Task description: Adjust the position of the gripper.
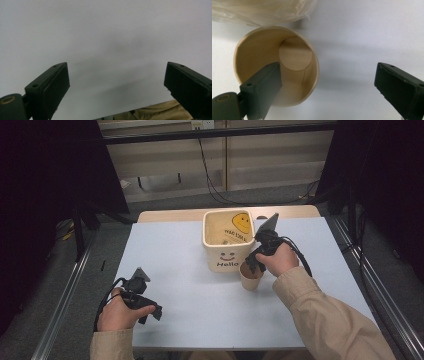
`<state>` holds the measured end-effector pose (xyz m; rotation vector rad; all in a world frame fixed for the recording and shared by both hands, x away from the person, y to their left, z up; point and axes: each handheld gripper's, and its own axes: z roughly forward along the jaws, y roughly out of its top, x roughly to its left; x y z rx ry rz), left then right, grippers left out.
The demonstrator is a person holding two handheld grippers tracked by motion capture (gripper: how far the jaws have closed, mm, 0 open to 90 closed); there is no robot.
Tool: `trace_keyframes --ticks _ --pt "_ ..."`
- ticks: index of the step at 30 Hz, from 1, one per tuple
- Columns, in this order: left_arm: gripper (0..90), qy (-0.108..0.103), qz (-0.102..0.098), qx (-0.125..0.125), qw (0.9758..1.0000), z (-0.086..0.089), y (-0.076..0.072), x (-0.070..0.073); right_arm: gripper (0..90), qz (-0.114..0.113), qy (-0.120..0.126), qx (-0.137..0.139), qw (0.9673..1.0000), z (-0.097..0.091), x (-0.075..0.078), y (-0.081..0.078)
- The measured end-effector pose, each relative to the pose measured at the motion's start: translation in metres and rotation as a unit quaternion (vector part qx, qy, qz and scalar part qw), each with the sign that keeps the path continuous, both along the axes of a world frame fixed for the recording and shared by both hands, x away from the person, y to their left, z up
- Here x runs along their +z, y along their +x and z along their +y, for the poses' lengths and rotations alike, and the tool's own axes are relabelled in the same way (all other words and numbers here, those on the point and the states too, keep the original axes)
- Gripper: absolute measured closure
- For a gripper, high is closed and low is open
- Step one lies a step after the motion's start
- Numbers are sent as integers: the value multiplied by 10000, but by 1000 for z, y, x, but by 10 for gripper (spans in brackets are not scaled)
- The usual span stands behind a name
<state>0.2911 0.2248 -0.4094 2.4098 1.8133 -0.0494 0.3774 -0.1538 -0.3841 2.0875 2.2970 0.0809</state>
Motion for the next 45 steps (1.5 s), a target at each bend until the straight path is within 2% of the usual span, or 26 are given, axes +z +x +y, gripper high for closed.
trace_keyframes --ticks 3,9,10,13,15,17,18,19,21,31,37,45 --pt "62 32 30 -43 10000 1 1 -1 73 -11 26 0 10000 -1 1 1" --pt "63 -38 52 -21 10000 1 1 0 74 -1 8 26 10000 2 4 1" --pt "63 28 10 -75 10000 1 1 0 73 -36 14 52 10000 4 7 1" --pt "63 0 -2 -46 10000 1 0 0 74 -60 72 74 9999 6 11 1" --pt "63 -5 0 -53 10000 1 0 -1 74 -90 22 146 9999 9 18 1" --pt "63 0 13 -52 10000 1 0 0 74 -69 29 120 9999 9 20 1" --pt "63 21 -7 -70 10000 1 0 -1 74 -102 112 125 9998 9 27 2" --pt "63 21 2 -105 9999 2 1 0 74 -102 112 125 9998 9 27 2" --pt "63 -17 33 -79 10000 2 0 0 74 -90 69 106 9999 8 36 3" --pt "64 13 -44 -114 9999 1 0 1 74 -121 77 119 9998 11 59 3" --pt "64 1 -52 -127 9999 1 0 1 74 -106 75 189 9997 18 62 3" --pt "64 -19 -65 -150 9999 1 0 2 73 -36 26 298 9995 37 53 5"
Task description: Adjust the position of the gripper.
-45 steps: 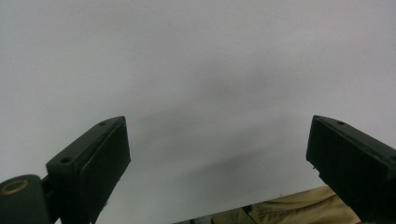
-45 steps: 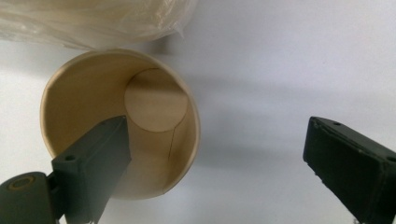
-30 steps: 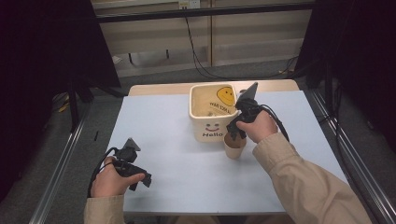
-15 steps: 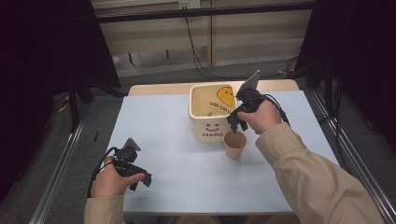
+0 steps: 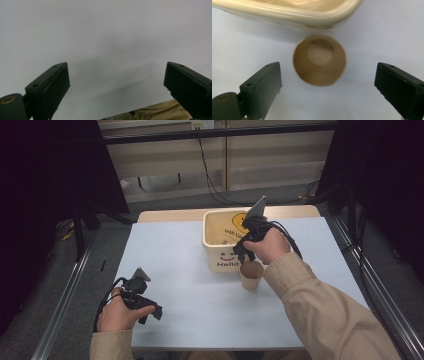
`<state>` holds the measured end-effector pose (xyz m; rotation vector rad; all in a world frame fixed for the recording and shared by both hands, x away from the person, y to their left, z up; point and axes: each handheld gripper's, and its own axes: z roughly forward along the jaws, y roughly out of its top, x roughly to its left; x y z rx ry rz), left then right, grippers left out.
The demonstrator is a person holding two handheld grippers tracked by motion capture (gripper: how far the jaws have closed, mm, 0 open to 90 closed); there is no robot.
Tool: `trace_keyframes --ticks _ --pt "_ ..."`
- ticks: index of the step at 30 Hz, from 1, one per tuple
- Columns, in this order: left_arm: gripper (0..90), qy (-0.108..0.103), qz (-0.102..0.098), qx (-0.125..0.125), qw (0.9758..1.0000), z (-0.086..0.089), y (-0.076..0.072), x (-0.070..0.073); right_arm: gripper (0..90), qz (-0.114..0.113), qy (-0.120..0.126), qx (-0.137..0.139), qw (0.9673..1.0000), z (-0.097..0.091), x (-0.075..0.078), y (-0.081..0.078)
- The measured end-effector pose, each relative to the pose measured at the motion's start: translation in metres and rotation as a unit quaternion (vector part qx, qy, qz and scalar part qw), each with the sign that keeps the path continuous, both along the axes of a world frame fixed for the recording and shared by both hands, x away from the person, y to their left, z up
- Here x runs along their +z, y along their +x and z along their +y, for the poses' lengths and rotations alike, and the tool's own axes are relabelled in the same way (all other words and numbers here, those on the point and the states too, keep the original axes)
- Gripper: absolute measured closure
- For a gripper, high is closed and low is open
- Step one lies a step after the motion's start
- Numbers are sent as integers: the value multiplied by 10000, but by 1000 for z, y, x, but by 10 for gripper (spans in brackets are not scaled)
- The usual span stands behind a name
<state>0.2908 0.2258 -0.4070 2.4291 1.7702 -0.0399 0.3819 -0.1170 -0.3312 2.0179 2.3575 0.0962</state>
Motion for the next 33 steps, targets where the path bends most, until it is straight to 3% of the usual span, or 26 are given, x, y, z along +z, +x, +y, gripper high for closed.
trace_keyframes --ticks 14,20,33 --pt "64 7 -36 -23 10000 0 0 1 67 -47 -151 1 9999 6 -5 1" --pt "64 -12 -15 -25 10000 1 0 1 68 66 -159 29 9998 8 -20 1" --pt "64 -52 -8 24 10000 1 -1 1 69 57 -168 23 9998 10 -39 0"
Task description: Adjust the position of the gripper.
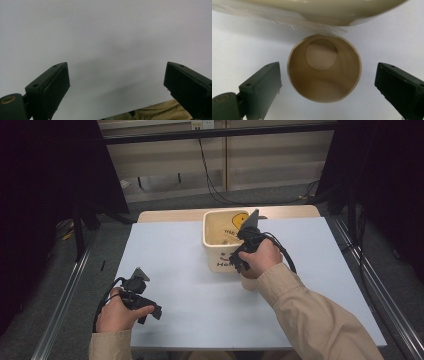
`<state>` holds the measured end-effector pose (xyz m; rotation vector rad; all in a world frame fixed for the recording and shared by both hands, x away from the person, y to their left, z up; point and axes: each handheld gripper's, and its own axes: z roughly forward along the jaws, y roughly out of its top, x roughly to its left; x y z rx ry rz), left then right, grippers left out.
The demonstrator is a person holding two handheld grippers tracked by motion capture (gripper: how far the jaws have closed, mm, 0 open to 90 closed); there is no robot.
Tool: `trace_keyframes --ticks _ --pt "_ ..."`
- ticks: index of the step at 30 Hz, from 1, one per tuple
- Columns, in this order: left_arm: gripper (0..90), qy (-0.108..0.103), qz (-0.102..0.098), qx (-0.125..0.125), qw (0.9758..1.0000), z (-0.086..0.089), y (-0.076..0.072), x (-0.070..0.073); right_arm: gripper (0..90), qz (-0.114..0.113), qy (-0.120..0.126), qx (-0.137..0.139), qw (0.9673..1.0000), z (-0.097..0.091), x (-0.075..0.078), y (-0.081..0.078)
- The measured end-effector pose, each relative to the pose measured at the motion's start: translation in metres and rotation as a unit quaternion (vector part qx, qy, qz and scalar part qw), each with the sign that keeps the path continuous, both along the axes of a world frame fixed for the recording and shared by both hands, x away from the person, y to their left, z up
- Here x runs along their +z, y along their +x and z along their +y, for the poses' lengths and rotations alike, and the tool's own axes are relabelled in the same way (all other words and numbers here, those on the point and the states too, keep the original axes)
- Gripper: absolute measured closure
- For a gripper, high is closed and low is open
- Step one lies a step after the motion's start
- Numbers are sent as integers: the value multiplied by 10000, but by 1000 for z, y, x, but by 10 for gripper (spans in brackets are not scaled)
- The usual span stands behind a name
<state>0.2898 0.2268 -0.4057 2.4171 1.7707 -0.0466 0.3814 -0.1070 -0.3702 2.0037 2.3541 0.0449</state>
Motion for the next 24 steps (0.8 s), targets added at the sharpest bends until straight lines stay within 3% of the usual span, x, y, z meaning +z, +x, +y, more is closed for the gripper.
trace_keyframes --ticks 12,24 --pt "64 3 -5 -6 10000 0 0 0 120 -125 66 -101 9998 1 -13 -2" --pt "64 -4 -14 -7 10000 -1 0 0 183 -43 5 -21 10000 1 -18 -3"
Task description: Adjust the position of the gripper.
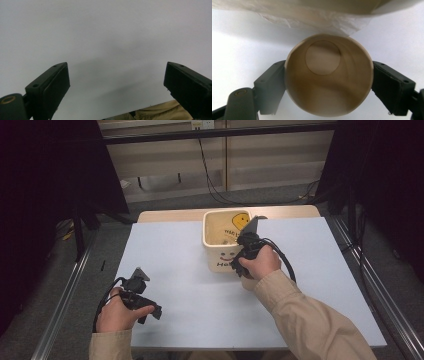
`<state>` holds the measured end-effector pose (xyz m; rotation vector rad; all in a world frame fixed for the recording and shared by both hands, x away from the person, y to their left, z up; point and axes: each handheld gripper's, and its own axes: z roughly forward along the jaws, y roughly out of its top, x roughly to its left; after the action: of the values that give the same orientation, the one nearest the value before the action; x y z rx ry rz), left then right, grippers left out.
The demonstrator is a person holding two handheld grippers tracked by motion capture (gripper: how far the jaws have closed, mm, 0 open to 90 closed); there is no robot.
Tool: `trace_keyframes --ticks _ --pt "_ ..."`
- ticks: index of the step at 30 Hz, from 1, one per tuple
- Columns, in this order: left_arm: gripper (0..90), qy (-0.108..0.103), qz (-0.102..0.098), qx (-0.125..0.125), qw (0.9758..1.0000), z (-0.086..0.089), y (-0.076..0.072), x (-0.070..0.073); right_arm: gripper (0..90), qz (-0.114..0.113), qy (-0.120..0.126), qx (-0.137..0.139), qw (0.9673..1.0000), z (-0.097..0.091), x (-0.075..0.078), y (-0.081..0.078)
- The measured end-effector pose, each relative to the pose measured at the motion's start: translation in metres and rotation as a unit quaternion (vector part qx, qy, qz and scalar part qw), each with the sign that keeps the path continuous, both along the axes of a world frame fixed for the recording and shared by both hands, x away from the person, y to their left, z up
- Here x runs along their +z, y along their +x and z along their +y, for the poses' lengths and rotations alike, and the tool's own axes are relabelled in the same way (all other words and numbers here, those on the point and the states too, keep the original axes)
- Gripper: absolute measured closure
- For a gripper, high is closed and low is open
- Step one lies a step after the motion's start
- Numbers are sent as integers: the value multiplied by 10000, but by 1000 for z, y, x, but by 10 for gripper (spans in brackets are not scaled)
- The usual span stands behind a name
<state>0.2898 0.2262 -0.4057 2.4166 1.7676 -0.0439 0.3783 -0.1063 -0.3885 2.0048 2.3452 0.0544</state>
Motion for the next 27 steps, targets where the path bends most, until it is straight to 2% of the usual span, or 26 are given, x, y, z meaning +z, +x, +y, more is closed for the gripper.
trace_keyframes --ticks 11,27 --pt "66 46 -34 -29 10000 0 1 0 204 43 69 28 10000 -7 8 0" --pt "67 67 -48 -51 10000 -2 1 0 207 166 135 128 9997 -17 42 2"
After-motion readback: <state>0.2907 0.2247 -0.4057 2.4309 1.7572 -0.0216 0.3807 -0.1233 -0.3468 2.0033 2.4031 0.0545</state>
